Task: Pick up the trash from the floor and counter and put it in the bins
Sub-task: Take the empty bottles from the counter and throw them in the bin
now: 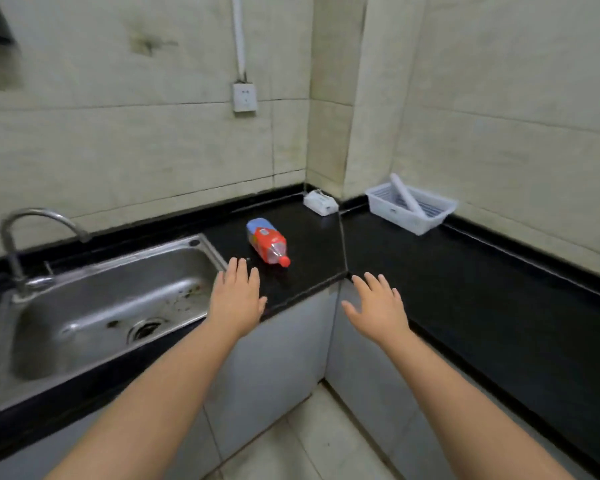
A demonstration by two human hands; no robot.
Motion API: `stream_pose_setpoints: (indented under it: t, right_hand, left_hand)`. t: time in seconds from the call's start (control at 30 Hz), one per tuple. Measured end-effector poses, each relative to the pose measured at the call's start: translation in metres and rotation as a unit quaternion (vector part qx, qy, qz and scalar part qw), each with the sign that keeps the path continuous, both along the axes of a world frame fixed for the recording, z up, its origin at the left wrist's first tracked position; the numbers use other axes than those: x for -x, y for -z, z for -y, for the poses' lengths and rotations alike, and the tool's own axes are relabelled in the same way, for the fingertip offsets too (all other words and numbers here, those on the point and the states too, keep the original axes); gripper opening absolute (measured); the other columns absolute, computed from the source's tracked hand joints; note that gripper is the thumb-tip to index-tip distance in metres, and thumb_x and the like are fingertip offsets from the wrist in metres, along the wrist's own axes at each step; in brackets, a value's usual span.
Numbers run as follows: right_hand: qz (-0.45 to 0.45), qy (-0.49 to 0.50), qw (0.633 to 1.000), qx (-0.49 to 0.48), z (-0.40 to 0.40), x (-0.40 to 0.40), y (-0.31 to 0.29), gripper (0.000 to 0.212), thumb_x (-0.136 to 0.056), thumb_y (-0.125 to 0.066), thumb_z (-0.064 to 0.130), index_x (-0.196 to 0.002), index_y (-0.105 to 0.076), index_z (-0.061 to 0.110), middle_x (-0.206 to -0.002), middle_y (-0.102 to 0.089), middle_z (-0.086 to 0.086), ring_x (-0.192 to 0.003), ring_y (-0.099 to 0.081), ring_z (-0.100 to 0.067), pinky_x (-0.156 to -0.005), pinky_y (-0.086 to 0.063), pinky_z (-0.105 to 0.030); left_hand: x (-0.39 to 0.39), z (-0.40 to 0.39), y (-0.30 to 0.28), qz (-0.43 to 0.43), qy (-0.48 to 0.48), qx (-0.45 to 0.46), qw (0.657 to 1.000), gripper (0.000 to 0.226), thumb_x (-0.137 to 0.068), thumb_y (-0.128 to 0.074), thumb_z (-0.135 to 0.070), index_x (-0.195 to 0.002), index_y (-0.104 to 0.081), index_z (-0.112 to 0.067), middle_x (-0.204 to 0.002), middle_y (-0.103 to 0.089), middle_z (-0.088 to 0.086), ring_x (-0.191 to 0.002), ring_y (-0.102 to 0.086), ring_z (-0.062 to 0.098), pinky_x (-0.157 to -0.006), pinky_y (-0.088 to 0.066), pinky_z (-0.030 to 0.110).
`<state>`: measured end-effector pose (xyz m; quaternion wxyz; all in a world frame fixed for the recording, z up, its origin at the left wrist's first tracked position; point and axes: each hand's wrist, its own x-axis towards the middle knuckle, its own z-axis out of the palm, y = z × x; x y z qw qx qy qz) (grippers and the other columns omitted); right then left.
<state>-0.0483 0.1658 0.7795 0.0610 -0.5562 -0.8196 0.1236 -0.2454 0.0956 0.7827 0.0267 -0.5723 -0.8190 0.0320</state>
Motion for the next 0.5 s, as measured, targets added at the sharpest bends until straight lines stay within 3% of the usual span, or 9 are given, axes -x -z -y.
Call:
stream_pose_setpoints:
  t: [0.2,0.3,0.4,0.5]
  right_hand:
    - [-0.007,-0.088,0.996,-0.013,-0.122,0.119,0.023,0.059,-0.093,-0.045,0.037,-0.144,-0.028,0.012,-0.153,-0.03,-0.009,-0.145,-0.017,-0.03,-0.117,-0.024,-0.045]
    - [0.008,-0.115,0.993,0.014,-0.182,0.166,0.042,0.056,-0.09,-0.048,0.04,-0.136,-0.038,0.009,-0.143,-0.044,-0.012,-0.138,-0.032,-0.032,-0.112,-0.034,-0.044]
    - [0.01,-0.11,0.991,0.072,-0.23,0.208,0.063,0.055,-0.087,-0.052,0.041,-0.13,-0.041,0.008,-0.134,-0.051,-0.014,-0.126,-0.045,-0.032,-0.1,-0.042,-0.043]
    - [-0.023,-0.053,0.987,0.15,-0.258,0.243,0.09,0.065,-0.083,-0.06,0.039,-0.133,-0.034,0.007,-0.134,-0.049,-0.018,-0.124,-0.047,-0.035,-0.098,-0.044,-0.044]
  left_hand:
    - [0.094,-0.072,0.011,0.013,-0.102,-0.009,0.995,0.061,-0.1,-0.033,-0.036,-0.15,-0.013,-0.007,-0.16,-0.008,0.014,-0.149,-0.002,0.029,-0.121,-0.012,0.04]
    - [0.126,-0.117,0.02,0.032,-0.141,0.005,0.99,0.06,-0.101,-0.032,-0.035,-0.15,-0.013,-0.007,-0.16,-0.008,0.013,-0.149,-0.002,0.028,-0.122,-0.012,0.04]
    - [0.154,-0.162,0.027,0.032,-0.152,0.018,0.988,0.06,-0.101,-0.031,-0.036,-0.15,-0.012,-0.007,-0.16,-0.006,0.014,-0.149,-0.001,0.028,-0.123,-0.011,0.039]
    - [0.176,-0.19,0.041,0.049,-0.155,0.031,0.986,0.061,-0.101,-0.032,-0.037,-0.15,-0.011,-0.008,-0.161,-0.006,0.014,-0.15,0.0,0.026,-0.122,-0.01,0.039]
